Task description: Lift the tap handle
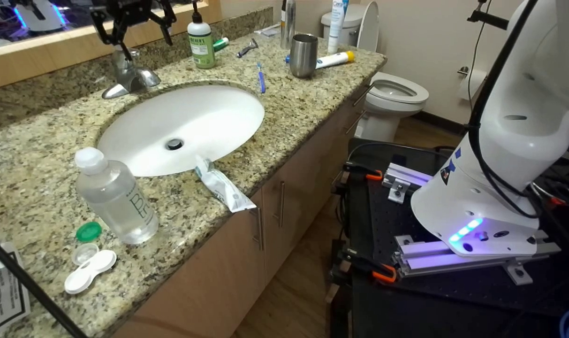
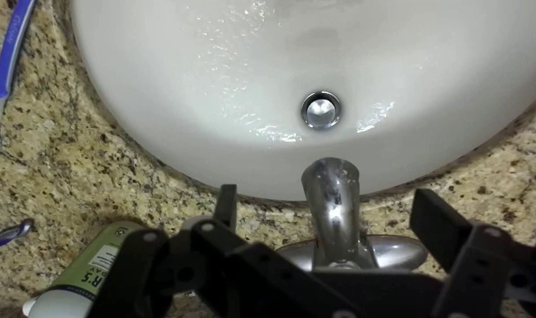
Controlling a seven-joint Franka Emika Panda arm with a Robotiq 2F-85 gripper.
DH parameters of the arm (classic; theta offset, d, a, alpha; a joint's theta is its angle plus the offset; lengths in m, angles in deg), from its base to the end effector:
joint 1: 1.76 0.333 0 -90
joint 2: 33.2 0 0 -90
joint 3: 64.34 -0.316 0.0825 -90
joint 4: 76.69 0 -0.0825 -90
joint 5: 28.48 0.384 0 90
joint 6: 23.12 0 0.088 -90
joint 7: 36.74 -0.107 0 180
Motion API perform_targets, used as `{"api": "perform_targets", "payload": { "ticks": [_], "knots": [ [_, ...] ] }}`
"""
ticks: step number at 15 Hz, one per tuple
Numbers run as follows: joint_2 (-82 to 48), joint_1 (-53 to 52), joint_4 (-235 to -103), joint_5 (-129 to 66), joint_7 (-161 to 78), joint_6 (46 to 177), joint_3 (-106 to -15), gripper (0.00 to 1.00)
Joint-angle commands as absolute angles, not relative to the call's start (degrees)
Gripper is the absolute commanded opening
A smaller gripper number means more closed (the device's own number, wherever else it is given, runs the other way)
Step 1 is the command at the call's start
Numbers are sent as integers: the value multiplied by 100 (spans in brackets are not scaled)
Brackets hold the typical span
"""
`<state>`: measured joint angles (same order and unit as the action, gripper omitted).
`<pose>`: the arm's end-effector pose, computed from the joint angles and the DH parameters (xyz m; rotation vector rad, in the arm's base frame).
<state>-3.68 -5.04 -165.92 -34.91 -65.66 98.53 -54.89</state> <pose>0.6825 -0.1423 0.3572 2.8171 -0.9448 0.1198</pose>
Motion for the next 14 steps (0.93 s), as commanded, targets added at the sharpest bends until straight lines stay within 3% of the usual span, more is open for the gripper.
{"api": "perform_targets", "payload": {
  "ticks": [1, 7, 10, 11, 12, 14],
  "knots": [
    [-304, -443, -16565, -3538, -6665, 10013, -5371, 100],
    [743, -401, -15931, -3811, -7205, 11285, -5026, 100],
    [648, -415, -16100, -3664, -7072, 11249, -5041, 100],
    [617, -427, -16122, -3621, -7061, 11246, -5063, 75],
    [583, -425, -16139, -3587, -7092, 11234, -5058, 74],
    [444, -442, -16247, -3506, -7148, 11275, -5045, 60]
  ]
}}
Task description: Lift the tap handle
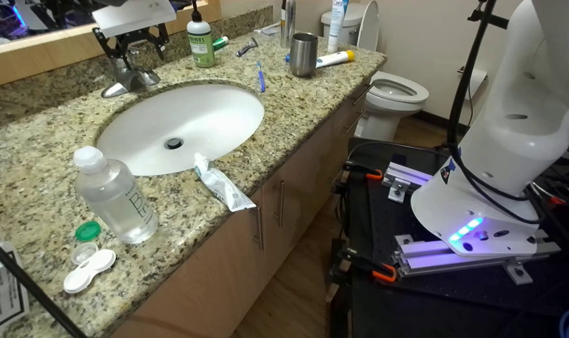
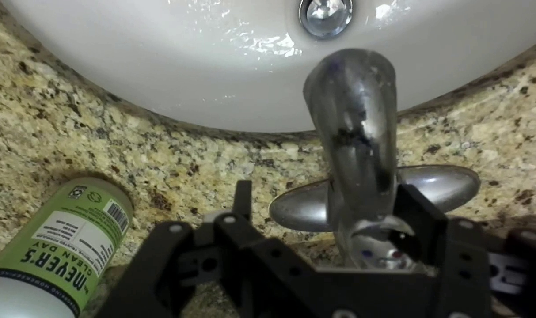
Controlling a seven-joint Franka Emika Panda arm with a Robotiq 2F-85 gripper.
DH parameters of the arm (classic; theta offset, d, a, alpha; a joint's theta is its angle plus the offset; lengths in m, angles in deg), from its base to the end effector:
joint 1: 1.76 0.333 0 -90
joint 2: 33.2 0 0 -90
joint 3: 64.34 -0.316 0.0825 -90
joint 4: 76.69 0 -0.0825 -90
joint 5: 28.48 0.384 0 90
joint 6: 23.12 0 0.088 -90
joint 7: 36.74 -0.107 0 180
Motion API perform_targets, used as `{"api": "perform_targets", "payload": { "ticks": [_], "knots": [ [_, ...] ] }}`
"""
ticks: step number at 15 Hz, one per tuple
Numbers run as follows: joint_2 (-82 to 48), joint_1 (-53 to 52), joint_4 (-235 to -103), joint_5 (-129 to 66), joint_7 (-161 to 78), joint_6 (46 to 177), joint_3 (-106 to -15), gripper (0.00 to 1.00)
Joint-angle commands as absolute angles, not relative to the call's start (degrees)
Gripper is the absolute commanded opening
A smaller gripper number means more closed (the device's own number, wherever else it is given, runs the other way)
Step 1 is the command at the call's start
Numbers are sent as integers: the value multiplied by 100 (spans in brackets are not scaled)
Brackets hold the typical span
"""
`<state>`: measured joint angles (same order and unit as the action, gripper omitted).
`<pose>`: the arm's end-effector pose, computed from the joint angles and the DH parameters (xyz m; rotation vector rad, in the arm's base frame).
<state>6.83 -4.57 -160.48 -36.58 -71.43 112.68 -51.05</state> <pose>0.7196 -0.1736 0.3009 2.7160 -1.0316 0.3806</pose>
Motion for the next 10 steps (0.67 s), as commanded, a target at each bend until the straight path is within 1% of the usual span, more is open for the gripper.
{"api": "perform_targets", "payload": {
  "ticks": [1, 2, 5, 8, 9, 10],
  "knots": [
    [362, -432, -16301, -3475, -7182, 11255, -5026, 52],
    [249, -413, -16376, -3475, -7204, 11253, -4994, 46],
    [-48, -466, -16536, -3157, -7086, 11011, -5151, 24],
    [-443, -570, -16768, -2689, -6951, 10848, -5319, 5],
    [-512, -627, -16863, -2530, -6845, 10973, -5354, 8],
    [-626, -654, -16997, -2399, -6795, 11231, -5358, 8]
  ]
}}
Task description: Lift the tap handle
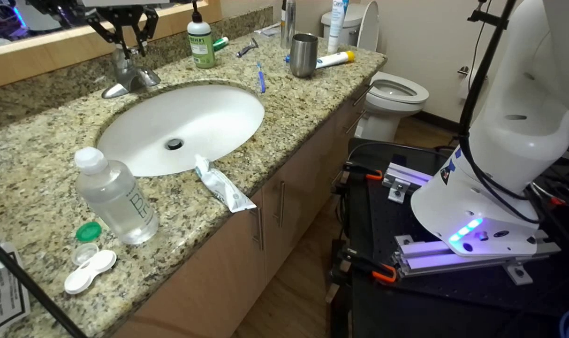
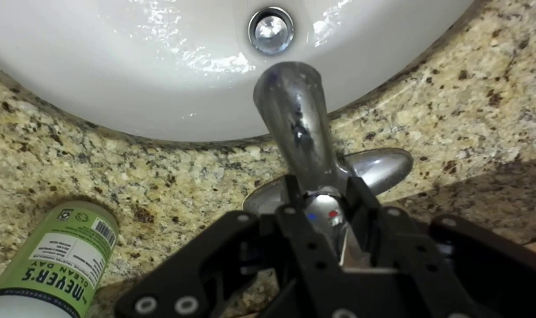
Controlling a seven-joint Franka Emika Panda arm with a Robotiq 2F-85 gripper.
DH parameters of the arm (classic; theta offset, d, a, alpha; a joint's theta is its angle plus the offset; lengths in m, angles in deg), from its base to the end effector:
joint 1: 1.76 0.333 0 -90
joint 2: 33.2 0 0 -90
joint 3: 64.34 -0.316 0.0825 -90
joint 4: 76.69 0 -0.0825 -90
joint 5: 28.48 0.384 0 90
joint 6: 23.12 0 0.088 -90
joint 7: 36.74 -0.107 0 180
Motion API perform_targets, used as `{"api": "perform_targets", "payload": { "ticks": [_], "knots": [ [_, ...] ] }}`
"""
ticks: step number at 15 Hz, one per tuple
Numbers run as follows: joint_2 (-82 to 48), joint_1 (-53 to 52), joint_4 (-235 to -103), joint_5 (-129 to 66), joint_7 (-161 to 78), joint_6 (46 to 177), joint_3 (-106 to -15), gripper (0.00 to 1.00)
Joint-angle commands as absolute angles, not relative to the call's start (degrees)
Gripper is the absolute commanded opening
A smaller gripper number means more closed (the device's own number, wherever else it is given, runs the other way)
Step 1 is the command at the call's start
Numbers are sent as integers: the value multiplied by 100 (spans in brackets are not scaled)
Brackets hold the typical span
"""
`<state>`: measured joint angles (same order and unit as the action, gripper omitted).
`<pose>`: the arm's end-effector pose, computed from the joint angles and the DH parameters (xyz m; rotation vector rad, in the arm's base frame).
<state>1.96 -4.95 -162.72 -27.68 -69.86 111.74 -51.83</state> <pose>0.7115 -0.1693 0.3405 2.8017 -1.1945 0.4072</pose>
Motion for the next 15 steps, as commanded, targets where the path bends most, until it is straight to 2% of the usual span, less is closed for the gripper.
{"api": "perform_targets", "payload": {
  "ticks": [1, 9, 11, 12, 13, 14, 15],
  "knots": [
    [-718, -654, -17150, -2282, -6819, 11528, -5337, 8],
    [-1712, -349, -18323, -2092, -6696, 13988, -5330, 8],
    [-2282, -321, -18674, -1853, -6630, 14459, -5523, 55],
    [-2630, -249, -18774, -1849, -6804, 14017, -5546, 55],
    [-2926, -267, -18927, -1735, -6652, 13637, -5671, 60],
    [-2210, -268, -18304, -1960, -6834, 13984, -5506, 41],
    [-2500, -247, -18463, -1911, -6831, 13797, -5583, 49]
  ]
}}
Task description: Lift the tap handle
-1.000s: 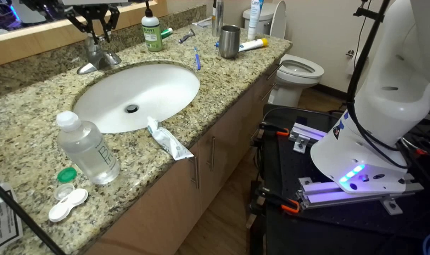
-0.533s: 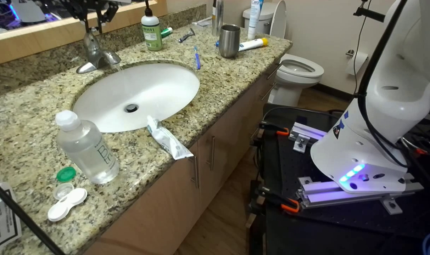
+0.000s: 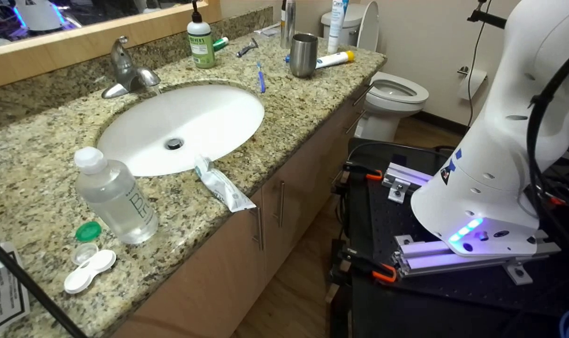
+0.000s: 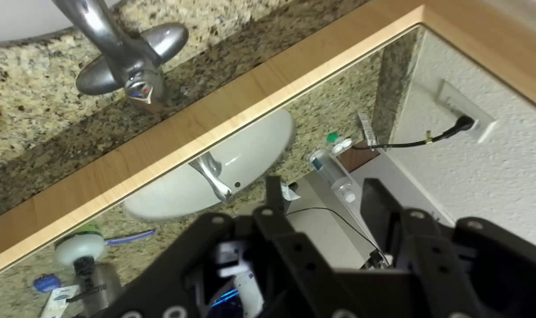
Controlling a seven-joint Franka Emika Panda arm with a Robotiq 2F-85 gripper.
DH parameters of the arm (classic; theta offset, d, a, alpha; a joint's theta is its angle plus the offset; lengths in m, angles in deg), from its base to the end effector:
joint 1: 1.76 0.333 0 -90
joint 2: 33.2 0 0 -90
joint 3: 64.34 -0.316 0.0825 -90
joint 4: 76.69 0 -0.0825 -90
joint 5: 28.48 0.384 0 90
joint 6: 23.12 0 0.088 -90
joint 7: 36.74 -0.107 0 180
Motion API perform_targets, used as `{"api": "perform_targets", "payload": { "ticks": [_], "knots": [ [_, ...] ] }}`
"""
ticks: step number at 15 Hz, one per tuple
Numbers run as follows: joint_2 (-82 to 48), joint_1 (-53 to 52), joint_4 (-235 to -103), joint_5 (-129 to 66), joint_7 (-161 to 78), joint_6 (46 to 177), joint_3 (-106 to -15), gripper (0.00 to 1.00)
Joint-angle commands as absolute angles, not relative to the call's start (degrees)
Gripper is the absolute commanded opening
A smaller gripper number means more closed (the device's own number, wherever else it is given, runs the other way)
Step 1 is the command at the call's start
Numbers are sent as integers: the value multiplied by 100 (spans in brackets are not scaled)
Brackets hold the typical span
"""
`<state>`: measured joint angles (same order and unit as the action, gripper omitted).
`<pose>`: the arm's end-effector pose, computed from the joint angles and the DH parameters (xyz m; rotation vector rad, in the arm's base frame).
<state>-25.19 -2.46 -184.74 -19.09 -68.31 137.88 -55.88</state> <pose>0.6355 -0.1055 0.5268 -2.4682 1.0931 -1.0708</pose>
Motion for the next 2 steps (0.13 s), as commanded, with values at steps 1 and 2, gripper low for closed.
{"api": "perform_targets", "payload": {
  "ticks": [1, 2],
  "knots": [
    [-2718, -232, -18605, -1896, -6831, 13691, -5626, 55],
    [-2851, -229, -18711, -1895, -6830, 13643, -5648, 60]
  ]
}}
